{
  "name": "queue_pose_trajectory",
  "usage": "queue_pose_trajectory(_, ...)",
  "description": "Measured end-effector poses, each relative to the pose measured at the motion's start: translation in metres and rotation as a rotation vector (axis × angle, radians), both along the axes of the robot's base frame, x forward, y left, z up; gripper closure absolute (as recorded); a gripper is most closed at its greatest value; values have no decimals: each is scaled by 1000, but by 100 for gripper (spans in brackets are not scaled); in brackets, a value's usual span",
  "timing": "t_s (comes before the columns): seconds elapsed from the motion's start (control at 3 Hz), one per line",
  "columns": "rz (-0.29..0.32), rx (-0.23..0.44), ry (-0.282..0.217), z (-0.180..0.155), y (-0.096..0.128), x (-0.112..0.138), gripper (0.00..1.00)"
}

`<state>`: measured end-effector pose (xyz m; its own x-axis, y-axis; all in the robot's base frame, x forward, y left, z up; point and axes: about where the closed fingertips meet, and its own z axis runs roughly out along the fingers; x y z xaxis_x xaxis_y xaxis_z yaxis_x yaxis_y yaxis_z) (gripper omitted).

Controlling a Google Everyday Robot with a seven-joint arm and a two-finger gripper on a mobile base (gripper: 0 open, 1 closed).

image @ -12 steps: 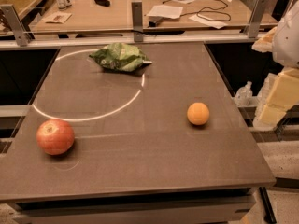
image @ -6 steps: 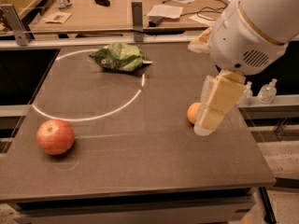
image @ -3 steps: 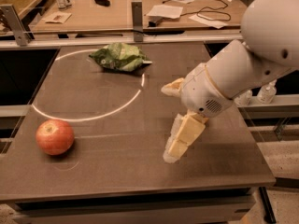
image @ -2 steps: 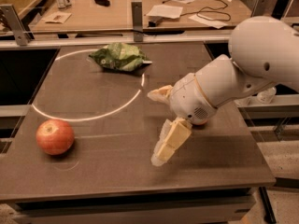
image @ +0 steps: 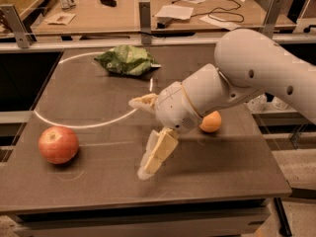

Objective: Pick apple

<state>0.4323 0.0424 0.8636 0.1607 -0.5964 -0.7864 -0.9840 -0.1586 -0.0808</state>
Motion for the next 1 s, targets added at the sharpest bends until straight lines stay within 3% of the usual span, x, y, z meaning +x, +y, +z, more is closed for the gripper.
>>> queue_pose_trajectory(0.67, -29, 21, 7, 0, 8, 4, 0)
queue_pose_trajectory(1.0, -90, 59, 33, -2, 40, 15, 0)
